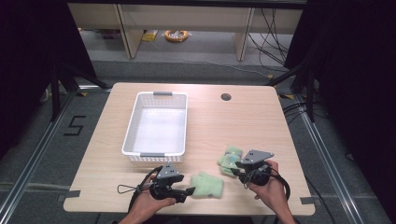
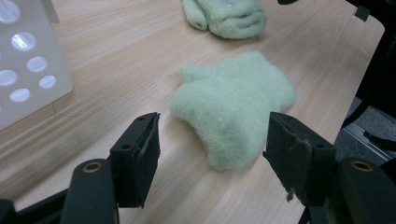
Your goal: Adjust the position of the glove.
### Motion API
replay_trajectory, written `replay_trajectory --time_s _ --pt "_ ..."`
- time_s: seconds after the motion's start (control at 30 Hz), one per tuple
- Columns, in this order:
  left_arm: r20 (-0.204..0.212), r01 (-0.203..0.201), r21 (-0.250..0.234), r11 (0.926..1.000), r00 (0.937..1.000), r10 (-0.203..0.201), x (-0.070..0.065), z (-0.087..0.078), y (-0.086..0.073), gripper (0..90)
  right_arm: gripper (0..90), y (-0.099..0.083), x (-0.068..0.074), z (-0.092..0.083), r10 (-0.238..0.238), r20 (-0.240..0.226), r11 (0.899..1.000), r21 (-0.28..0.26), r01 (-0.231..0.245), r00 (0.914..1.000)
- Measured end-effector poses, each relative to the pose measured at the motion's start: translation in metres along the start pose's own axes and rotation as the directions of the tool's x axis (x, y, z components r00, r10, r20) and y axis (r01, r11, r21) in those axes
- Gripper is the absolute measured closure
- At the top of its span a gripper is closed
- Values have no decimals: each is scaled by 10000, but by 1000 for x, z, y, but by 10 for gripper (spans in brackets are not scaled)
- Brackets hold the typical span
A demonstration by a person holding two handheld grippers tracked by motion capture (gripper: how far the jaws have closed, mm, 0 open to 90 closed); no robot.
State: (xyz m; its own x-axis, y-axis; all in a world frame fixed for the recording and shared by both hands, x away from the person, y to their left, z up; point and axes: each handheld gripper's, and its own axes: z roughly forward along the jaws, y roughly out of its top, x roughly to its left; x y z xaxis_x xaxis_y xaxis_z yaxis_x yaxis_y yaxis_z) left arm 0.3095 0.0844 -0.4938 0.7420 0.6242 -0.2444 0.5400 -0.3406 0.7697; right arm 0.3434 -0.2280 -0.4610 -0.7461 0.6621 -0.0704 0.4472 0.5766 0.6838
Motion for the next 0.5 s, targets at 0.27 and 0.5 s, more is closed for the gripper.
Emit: replay_trajectory --time_s 0.27,0.5 --pt "47 59 54 10000 10000 -60 -3 -5 -4 311 652 5 -17 11 -154 553 9999 35 153 9984" --pt "100 50 8 10000 9999 -50 -3 -10 -7 299 646 10 -31 25 35 538 9992 388 -56 9985"
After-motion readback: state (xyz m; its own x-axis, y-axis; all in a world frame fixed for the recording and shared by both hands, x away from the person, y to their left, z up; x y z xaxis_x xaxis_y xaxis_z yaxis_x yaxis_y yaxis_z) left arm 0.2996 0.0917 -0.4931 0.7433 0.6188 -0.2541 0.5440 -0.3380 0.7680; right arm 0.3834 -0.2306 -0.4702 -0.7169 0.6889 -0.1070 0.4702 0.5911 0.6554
